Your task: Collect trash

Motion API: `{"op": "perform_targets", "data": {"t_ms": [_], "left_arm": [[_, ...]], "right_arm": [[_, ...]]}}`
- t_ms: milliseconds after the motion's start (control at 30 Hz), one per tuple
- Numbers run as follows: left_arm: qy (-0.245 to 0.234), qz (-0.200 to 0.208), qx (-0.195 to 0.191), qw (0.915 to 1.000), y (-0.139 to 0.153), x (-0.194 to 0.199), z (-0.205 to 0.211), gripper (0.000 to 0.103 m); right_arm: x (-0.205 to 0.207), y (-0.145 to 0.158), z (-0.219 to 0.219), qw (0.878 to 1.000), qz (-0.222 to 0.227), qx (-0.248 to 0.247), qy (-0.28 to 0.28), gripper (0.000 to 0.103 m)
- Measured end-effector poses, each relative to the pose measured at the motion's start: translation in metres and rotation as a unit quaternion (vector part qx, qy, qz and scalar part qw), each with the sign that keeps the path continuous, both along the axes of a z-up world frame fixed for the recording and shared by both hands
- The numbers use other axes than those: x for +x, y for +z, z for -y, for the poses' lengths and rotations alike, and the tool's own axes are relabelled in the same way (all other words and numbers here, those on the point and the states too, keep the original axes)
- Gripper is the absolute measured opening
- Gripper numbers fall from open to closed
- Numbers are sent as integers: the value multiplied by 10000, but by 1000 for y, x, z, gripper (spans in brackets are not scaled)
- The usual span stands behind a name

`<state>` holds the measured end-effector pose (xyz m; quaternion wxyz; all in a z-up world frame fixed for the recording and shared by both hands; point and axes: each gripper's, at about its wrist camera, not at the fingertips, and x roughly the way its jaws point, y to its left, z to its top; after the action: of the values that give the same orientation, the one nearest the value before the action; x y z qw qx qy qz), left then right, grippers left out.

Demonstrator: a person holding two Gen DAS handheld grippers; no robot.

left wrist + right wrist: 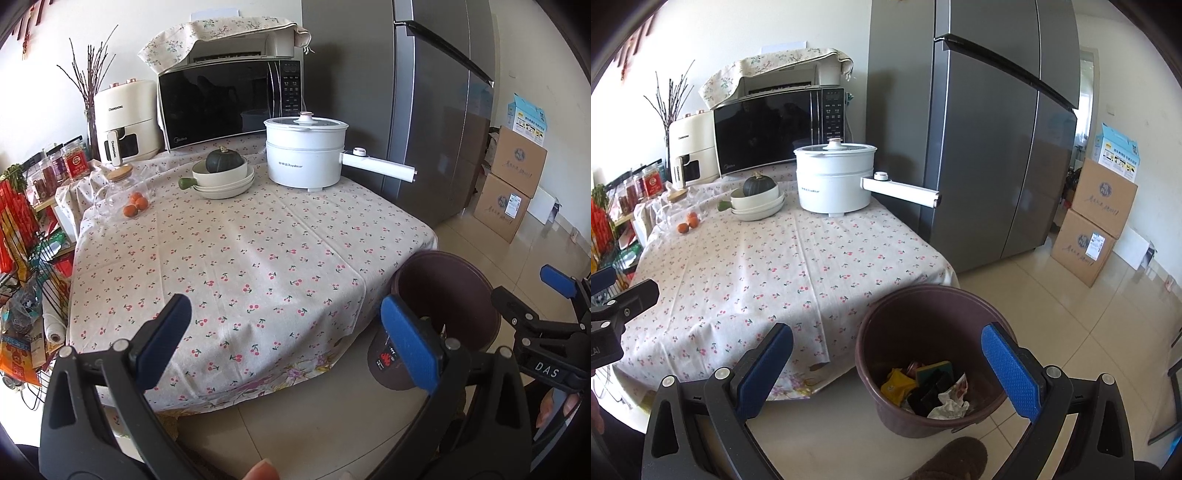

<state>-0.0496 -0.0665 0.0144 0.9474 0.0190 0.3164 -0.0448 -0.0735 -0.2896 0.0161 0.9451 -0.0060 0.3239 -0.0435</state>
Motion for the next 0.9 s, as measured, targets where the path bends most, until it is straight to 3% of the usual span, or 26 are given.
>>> {"op": "perform_targets", "data": {"t_ms": [900], "left_arm": [[48, 65, 168, 9998, -2, -1, 8, 102]], "right_arm": [[1, -3, 5, 10000, -48, 22, 32, 103]]}}
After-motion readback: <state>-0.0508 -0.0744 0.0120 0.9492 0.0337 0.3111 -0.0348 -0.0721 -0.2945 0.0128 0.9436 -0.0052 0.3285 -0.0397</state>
